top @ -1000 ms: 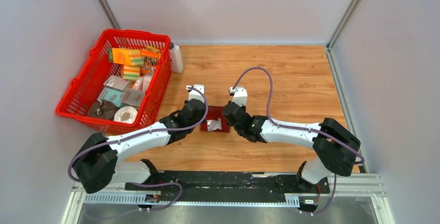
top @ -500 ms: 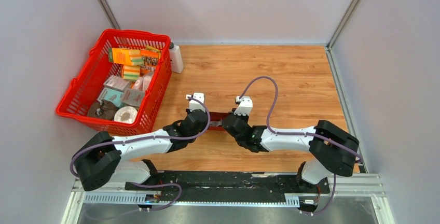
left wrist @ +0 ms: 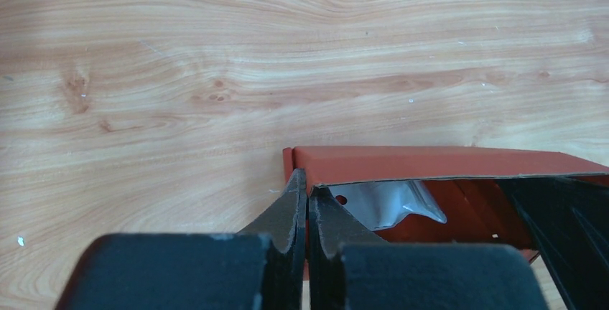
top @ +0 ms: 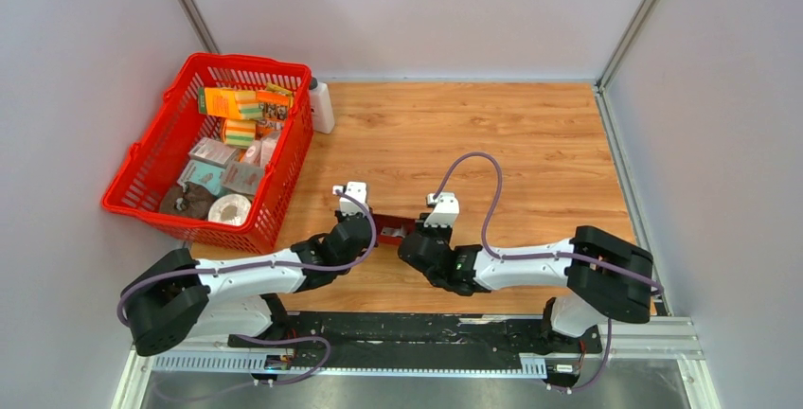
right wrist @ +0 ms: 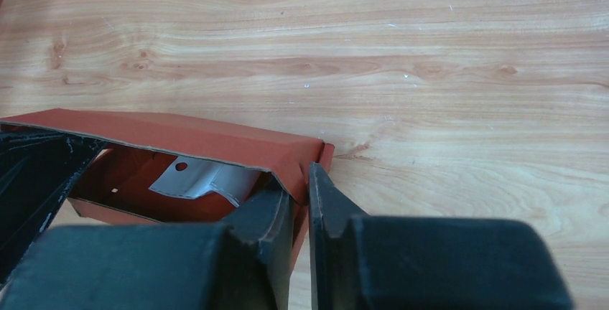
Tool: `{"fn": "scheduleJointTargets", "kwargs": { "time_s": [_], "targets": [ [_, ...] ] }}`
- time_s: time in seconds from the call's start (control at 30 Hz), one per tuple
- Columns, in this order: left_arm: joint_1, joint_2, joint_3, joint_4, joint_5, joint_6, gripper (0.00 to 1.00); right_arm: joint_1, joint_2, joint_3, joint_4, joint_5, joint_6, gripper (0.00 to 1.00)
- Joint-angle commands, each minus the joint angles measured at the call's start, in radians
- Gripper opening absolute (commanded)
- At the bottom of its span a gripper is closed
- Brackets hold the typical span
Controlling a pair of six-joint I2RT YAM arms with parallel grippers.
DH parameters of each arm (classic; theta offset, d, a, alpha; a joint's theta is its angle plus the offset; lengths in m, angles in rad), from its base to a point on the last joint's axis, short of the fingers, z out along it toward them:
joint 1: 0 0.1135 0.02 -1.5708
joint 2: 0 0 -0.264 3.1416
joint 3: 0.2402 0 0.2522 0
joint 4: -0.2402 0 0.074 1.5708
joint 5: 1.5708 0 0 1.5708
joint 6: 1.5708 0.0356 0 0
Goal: Fold the paper box
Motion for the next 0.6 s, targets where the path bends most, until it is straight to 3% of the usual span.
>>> {"fn": "scheduleJointTargets", "kwargs": {
  "time_s": [0.0,0.23,0.37,0.57],
  "targets": [
    [-0.015,-0.024,-0.04,-0.036,-0.018,-0.013,0.0,0.002,-0.05,0.021,-0.047,0.069,0.023,0.15],
    [-0.029,-0.028,-0.077,0.001,-0.032,0.0,0.0,0.023,-0.055,0.032,-0.067,-0.005,-0.014,0.26],
    [-0.032,-0.013,-0.075,-0.005,-0.047,0.006,0.0,0.069,-0.145,0.01,-0.107,-0.1,-0.011,0.51],
    [-0.055,0.024,-0.083,0.019,-0.076,-0.035,0.0,0.089,-0.298,-0.071,-0.22,-0.338,0.05,0.8]
  ]
}}
